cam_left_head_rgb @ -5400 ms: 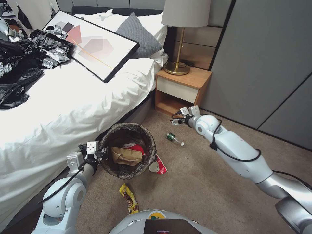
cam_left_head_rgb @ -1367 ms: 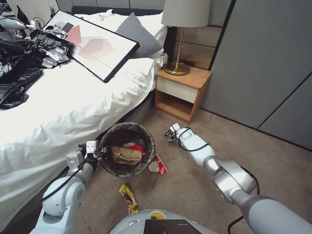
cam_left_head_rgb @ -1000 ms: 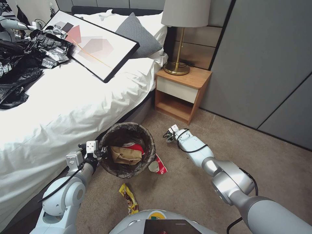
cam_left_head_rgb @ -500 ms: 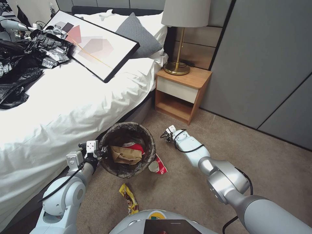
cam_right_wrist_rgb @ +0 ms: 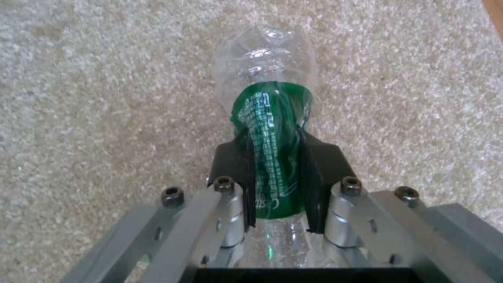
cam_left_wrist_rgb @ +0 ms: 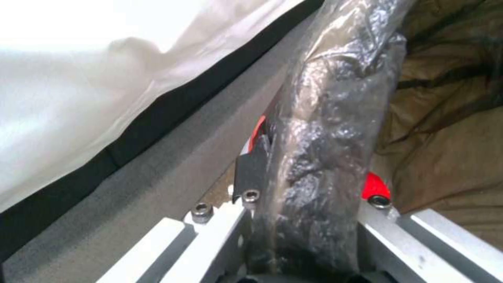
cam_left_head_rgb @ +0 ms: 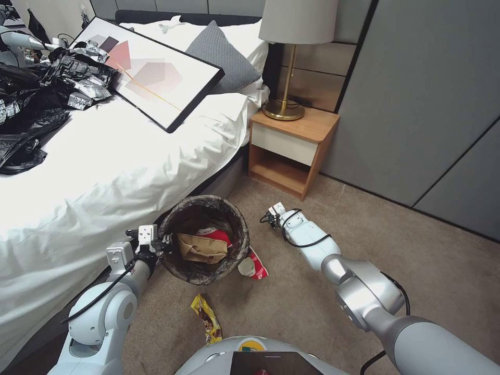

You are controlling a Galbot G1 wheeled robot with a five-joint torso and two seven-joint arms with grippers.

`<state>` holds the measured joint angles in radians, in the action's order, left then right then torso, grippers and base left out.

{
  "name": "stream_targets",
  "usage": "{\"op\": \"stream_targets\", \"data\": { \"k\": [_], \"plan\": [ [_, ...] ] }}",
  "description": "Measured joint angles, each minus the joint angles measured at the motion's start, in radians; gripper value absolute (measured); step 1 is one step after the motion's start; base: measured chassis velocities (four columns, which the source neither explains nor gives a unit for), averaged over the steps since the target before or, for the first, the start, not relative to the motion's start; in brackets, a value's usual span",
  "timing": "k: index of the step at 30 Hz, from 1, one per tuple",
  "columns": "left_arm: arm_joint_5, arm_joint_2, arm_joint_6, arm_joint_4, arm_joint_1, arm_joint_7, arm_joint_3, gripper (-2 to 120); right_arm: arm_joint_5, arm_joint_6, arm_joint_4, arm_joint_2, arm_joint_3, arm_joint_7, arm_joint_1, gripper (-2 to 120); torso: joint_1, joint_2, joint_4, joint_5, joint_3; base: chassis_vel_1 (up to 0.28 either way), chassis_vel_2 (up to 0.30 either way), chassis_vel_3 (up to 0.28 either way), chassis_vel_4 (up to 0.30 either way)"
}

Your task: Pick up the trash bin, then pick up the garbage from the floor and place it into the trash bin.

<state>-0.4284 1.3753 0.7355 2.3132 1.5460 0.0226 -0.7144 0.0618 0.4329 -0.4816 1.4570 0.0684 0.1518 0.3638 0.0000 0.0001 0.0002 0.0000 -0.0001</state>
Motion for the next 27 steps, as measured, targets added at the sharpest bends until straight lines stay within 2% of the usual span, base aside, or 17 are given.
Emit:
{"op": "stream_targets", "data": {
  "k": [7,9,10,11,13,15,16,19,20,24,26,27],
  "plan": [
    [-0.002,-0.005,0.0,0.003,-0.001,-0.001,-0.014,0,0.007,0.052,-0.142,-0.072,0.038,0.012,0.041,17,0.0,0.0,-0.0002,0.0002,0.0,0.0,0.0,0.0,0.0],
    [-0.004,-0.01,0.0,0.003,-0.003,-0.003,-0.018,0,0.077,0.096,-0.294,-0.147,0.067,0.012,0.068,17,0.0,0.0,-0.0003,0.0003,0.0,0.0,0.0,0.0,0.0],
    [-0.004,-0.01,0.0,0.002,-0.004,-0.003,-0.018,0,0.1,0.109,-0.349,-0.174,0.072,0.011,0.077,17,0.0,0.0,-0.0003,0.0003,0.0,0.0,0.0,0.0,0.0],
    [-0.004,-0.01,0.0,0.002,-0.004,-0.003,-0.018,0,0.1,0.109,-0.349,-0.174,0.072,0.011,0.077,17,0.0,0.0,-0.0003,0.0003,0.0,0.0,0.0,0.0,0.0],
    [-0.004,-0.012,0.0,-0.003,-0.008,-0.003,-0.017,0,0.169,0.155,-0.485,-0.257,0.07,0.003,0.099,17,0.0,0.0,0.0003,0.0006,0.0,0.0,0.0,0.0,0.0],
    [-0.003,-0.011,0.0,-0.009,-0.012,-0.003,-0.01,0,0.244,0.198,-0.626,-0.37,0.047,-0.022,0.121,17,0.0,0.0,-0.0001,0.0003,0.0,0.0,0.0,0.0,0.0],
    [-0.003,-0.011,0.0,-0.009,-0.012,-0.003,-0.01,0,0.244,0.198,-0.626,-0.37,0.047,-0.022,0.121,17,0.0,0.0,-0.0001,0.0003,0.0,0.0,0.0,0.0,0.0],
    [0.0,-0.009,0.0,-0.015,-0.015,-0.003,-0.002,0,0.371,0.24,-0.845,-0.504,0.002,-0.065,0.151,17,0.0,0.0,-0.0012,0.0002,0.0,0.0,0.0,0.0,0.0],
    [0.0,-0.009,0.0,-0.015,-0.015,-0.003,-0.002,0,0.371,0.24,-0.845,-0.504,0.002,-0.065,0.151,17,0.0,0.0,-0.0012,0.0002,0.0,0.0,0.0,0.0,0.0],
    [0.001,-0.009,0.0,-0.019,-0.013,-0.004,-0.002,0,0.521,0.292,-1.123,-0.617,-0.113,-0.12,0.196,17,0.0,0.0,-0.0001,0.0006,0.0,0.0,0.0,0.0,0.0],
    [0.001,-0.009,0.0,-0.019,-0.012,-0.004,-0.002,0,0.549,0.299,-1.167,-0.63,-0.135,-0.13,0.202,17,0.0,0.0,0.0002,0.0005,0.0,0.0,0.0,0.0,0.0],
    [0.001,-0.009,0.0,-0.02,-0.011,-0.006,-0.001,0,0.633,0.306,-1.272,-0.663,-0.188,-0.153,0.209,17,0.0,0.0,0.0001,0.0003,0.0,0.0,0.0,0.0,0.0]
  ]
}}
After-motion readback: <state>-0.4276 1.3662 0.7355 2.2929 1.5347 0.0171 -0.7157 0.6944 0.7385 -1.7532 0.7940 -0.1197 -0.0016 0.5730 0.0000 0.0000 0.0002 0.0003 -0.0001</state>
